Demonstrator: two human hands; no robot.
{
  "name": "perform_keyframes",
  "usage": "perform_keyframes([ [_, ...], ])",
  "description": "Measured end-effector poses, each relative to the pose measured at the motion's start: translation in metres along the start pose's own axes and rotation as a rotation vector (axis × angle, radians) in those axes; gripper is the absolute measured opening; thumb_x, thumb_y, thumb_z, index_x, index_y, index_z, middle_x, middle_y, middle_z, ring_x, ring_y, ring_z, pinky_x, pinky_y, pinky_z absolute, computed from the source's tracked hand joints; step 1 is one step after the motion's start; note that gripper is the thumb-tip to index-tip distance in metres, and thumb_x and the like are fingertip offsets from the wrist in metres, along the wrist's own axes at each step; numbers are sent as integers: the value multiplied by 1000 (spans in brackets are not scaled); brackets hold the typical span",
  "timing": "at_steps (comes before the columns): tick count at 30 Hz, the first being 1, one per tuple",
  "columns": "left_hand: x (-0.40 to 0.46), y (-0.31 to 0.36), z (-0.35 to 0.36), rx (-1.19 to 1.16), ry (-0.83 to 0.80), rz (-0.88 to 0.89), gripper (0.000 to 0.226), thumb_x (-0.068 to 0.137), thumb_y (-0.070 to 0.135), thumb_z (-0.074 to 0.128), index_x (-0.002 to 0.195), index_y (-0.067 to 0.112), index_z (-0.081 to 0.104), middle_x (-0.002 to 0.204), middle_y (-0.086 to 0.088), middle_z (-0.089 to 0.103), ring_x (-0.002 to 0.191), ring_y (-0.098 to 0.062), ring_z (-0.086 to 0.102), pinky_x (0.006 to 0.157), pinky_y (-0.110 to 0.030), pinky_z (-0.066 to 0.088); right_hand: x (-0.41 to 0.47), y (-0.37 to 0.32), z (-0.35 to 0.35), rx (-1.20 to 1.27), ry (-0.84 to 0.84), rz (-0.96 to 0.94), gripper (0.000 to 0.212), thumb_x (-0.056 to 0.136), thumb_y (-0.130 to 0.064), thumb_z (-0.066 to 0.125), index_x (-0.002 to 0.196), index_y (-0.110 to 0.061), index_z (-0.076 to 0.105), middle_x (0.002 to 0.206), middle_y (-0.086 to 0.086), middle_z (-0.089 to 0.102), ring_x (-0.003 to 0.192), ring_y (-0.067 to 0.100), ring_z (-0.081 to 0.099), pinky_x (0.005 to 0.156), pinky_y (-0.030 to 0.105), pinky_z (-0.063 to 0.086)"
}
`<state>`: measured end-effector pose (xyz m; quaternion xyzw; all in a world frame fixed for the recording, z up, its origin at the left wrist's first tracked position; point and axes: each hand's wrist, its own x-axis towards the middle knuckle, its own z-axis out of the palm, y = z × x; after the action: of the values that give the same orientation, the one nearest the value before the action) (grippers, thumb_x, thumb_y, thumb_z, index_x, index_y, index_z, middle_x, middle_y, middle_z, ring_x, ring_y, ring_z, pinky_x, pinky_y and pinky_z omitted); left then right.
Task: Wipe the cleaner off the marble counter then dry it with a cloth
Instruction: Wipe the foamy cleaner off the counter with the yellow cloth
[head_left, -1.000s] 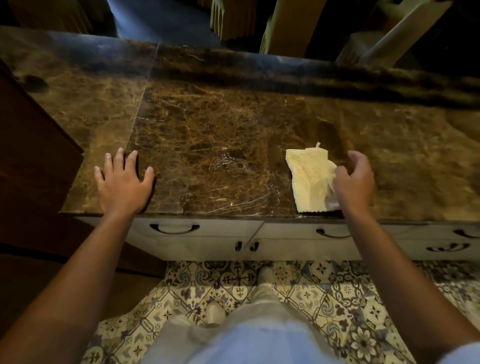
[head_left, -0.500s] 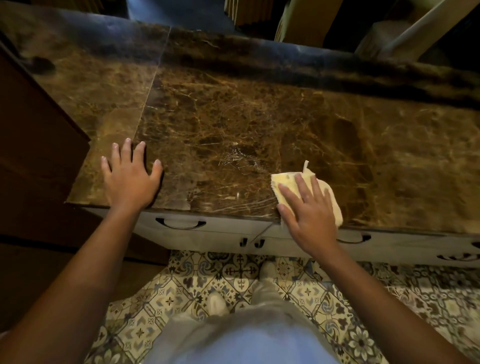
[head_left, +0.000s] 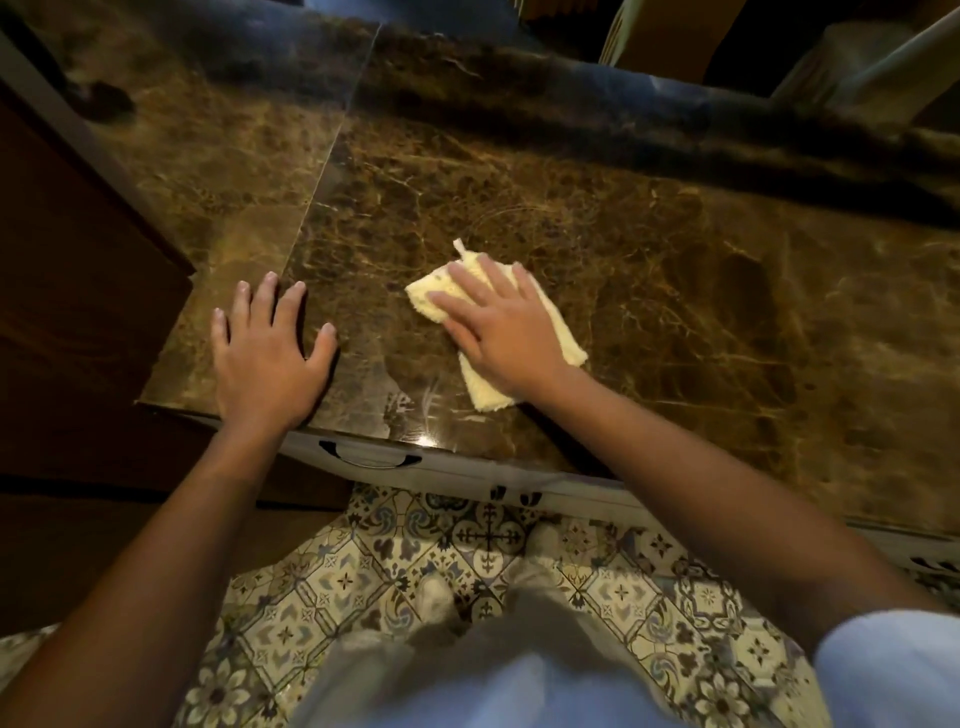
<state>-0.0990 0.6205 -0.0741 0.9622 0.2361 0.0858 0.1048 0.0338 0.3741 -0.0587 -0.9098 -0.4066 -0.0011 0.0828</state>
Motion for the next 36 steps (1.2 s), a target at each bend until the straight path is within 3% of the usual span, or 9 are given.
perform_keyframes([
  [7, 0, 1, -1, -9, 14, 10, 65, 99, 55, 38, 154, 19, 43, 168, -12, 33, 158, -34, 21, 125, -56, 14, -4, 126, -28, -114, 44, 480, 55, 104, -55, 32, 152, -32, 46, 166, 8, 34, 155, 38, 19, 123, 61, 14],
  [11, 0, 2, -1, -4, 18, 1, 68, 98, 56, 36, 154, 19, 43, 168, -11, 33, 158, -33, 21, 125, -56, 13, -46, 135, -31, -49, 112, 781, 58, 104, -51, 32, 155, -25, 41, 168, 14, 27, 155, 40, 18, 124, 58, 19],
  [14, 0, 2, 0, -1, 26, 1, 67, 98, 56, 36, 154, 20, 44, 167, -11, 34, 157, -33, 22, 125, -56, 14, -63, 93, -20, 18, 115, 697, 57, 105, -40, 40, 156, -16, 39, 168, 19, 23, 155, 41, 16, 125, 54, 19],
  [18, 0, 2, 1, -6, 39, -2, 66, 97, 56, 38, 152, 19, 46, 166, -11, 36, 157, -33, 24, 125, -56, 15, -71, 29, -6, 48, 52, 338, 56, 105, -37, 39, 157, -18, 38, 169, 14, 25, 156, 38, 16, 123, 50, 23],
  [21, 1, 1, 2, 1, 42, -6, 66, 97, 56, 39, 152, 20, 47, 166, -11, 37, 157, -33, 24, 125, -56, 15, -65, 39, -8, 73, 56, 146, 53, 105, -34, 39, 156, -19, 40, 167, 11, 31, 155, 34, 23, 122, 50, 29],
  [26, 2, 1, 3, 5, 45, -8, 65, 98, 56, 40, 152, 20, 47, 166, -10, 37, 157, -33, 24, 125, -55, 15, -11, 120, -20, 51, 136, 461, 52, 106, -31, 42, 156, -17, 41, 166, 14, 32, 154, 35, 26, 122, 51, 30],
  [29, 3, 2, 1, 10, 51, -18, 66, 98, 56, 39, 152, 20, 47, 166, -10, 36, 157, -33, 24, 125, -54, 15, 33, 147, -27, 69, 170, 551, 51, 105, -28, 43, 153, -15, 45, 166, 12, 34, 155, 30, 25, 123, 48, 30],
  [32, 4, 6, 1, 6, 41, -15, 66, 98, 55, 39, 152, 19, 47, 166, -11, 37, 157, -33, 25, 125, -54, 15, 77, 143, -31, 90, 146, 491, 50, 102, -25, 45, 152, -18, 47, 166, 8, 35, 154, 28, 28, 121, 49, 32],
  [36, 3, 6, -3, 6, 24, -16, 67, 98, 56, 39, 153, 19, 47, 167, -11, 36, 157, -33, 24, 125, -54, 15, 98, 96, -31, 161, 59, 231, 53, 100, -20, 48, 153, -23, 46, 168, 3, 32, 155, 25, 26, 120, 52, 34],
])
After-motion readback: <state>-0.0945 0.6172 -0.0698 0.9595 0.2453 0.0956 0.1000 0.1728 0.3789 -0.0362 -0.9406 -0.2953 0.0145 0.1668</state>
